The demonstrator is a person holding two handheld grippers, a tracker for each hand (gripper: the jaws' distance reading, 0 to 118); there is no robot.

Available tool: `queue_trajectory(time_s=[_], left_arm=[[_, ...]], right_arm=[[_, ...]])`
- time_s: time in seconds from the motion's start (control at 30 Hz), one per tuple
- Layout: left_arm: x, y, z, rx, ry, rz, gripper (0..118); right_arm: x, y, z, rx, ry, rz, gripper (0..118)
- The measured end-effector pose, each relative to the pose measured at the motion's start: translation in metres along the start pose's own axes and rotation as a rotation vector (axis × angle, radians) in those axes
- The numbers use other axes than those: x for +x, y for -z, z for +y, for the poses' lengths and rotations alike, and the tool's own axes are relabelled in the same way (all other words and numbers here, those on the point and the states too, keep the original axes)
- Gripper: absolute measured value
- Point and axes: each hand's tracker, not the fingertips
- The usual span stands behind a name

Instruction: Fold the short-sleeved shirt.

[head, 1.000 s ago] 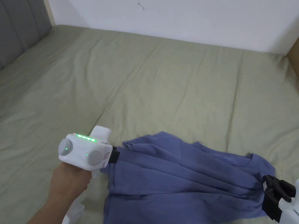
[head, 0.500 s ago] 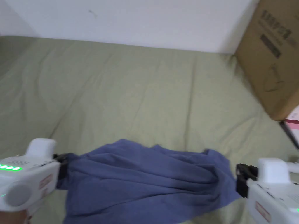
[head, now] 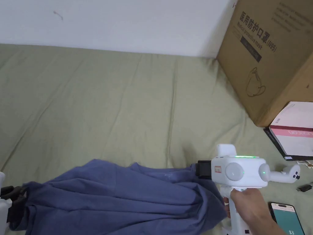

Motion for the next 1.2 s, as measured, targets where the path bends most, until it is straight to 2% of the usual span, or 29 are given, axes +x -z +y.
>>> queue_trajectory(time_s=[0.07, 0.1, 0.13, 0.2, 0.23, 0.27, 0.3, 0.57, 0.73, 0.83, 0.97, 1.03, 1.2], left_arm=[[0.001, 0.003, -0.001, -0.011, 0.0, 0.001, 2], [0.0, 0.005, -0.003, -0.016, 0.005, 0.008, 2], [0.0, 0.007, -0.003, -0.021, 0.013, 0.019, 2], [0.001, 0.008, -0.004, -0.019, 0.017, 0.035, 2], [-0.002, 0.008, -0.004, -0.018, 0.016, 0.036, 2], [-0.002, 0.009, -0.004, -0.016, 0.014, 0.043, 2], [-0.003, 0.008, -0.004, -0.012, 0.012, 0.047, 2], [-0.023, -0.055, 0.035, 0.114, 0.007, 0.06, 1], [-0.041, -0.118, 0.087, 0.253, 0.016, 0.108, 1], [-0.049, -0.151, 0.121, 0.362, 0.026, 0.151, 1], [-0.062, -0.191, 0.177, 0.464, 0.016, 0.17, 1], [-0.065, -0.208, 0.205, 0.51, 0.024, 0.194, 1], [-0.075, -0.24, 0.272, 0.606, 0.0, 0.223, 1]], right_arm=[[-0.009, 0.011, -0.008, -0.092, -0.041, 0.003, 99], [-0.012, 0.014, -0.014, -0.121, -0.056, -0.016, 89], [-0.011, 0.01, -0.02, -0.083, -0.031, 0.0, 66], [-0.007, -0.001, -0.023, -0.036, 0.055, 0.035, 40], [-0.005, -0.005, -0.022, -0.044, 0.062, 0.044, 15], [0.0, -0.015, -0.023, -0.024, 0.072, 0.052, 5], [0.002, -0.024, -0.023, 0.007, 0.092, 0.075, 5], [0.005, -0.16, 0.018, 0.301, 0.004, 0.082, 5], [0.006, -0.255, 0.056, 0.457, -0.056, 0.084, 5], [0.008, -0.304, 0.083, 0.542, -0.052, 0.088, 5], [0.007, -0.366, 0.12, 0.67, -0.076, 0.037, 5], [0.011, -0.393, 0.141, 0.724, -0.058, 0.025, 5], [0.029, -0.452, 0.189, 0.872, 0.066, -0.002, 5]])
